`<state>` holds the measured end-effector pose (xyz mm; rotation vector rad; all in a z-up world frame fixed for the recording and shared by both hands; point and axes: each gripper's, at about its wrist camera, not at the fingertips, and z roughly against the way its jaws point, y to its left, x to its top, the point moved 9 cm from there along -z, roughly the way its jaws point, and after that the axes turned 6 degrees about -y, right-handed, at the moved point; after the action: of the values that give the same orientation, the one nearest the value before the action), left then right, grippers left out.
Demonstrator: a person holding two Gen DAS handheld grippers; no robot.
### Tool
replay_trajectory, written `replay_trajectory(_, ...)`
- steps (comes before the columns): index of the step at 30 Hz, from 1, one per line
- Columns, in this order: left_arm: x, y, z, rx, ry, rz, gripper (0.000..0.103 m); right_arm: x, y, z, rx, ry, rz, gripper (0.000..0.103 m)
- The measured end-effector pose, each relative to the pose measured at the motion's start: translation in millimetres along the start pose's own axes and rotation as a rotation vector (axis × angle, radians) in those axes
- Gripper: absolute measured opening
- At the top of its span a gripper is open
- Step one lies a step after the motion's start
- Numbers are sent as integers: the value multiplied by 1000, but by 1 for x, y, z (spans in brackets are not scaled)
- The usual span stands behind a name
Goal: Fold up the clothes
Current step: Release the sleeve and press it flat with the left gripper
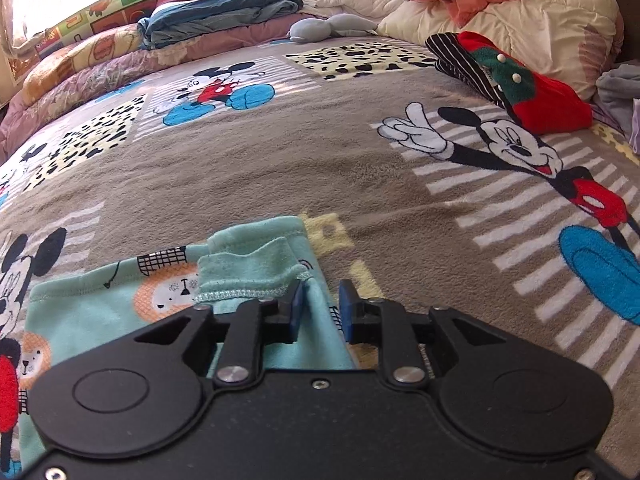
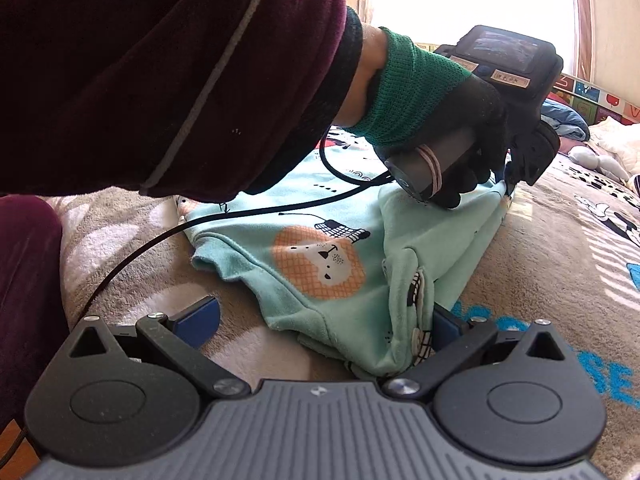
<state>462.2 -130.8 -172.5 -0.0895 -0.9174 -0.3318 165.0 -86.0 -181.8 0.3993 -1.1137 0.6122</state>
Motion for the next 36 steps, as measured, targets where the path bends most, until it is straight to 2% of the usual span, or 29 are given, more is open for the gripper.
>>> replay_trajectory(4, 11, 14, 28, -26, -69, 71, 26, 0, -2, -1, -1, 0, -13, 103)
replay_trajectory(8, 7, 24, 56, -16, -99, 35, 24, 0, -2, 0, 0, -1, -20, 103)
replay_trajectory(10, -5, 21, 70, -23, -99, -19, 16, -1, -5, 2, -3, -2, -18, 103)
replay_trajectory(15, -50, -4, 93, -96, -61, -93, 13, -1, -4, 4, -12, -3, -9, 103)
replay_trajectory(22, -64, -8, 100, -86, -90, -59, 13, -3, -3, 1, -33, -2, 0, 103)
replay_trajectory(25, -75, -11, 134, -77, -126, -78, 13, -3, -1, 0, -44, 0, 12, 103)
replay_trajectory(28, -99, -19, 153, -107, -120, -73, 13, -4, 0, 1, -53, 0, 18, 103)
replay_trajectory(32, -125, -23, 139, -114, -99, -97, 13, -6, 1, 2, -63, 2, 33, 102)
replay_trajectory(36, -123, -23, 145, -121, -96, -101, 13, -9, 2, 4, -75, 0, 40, 102)
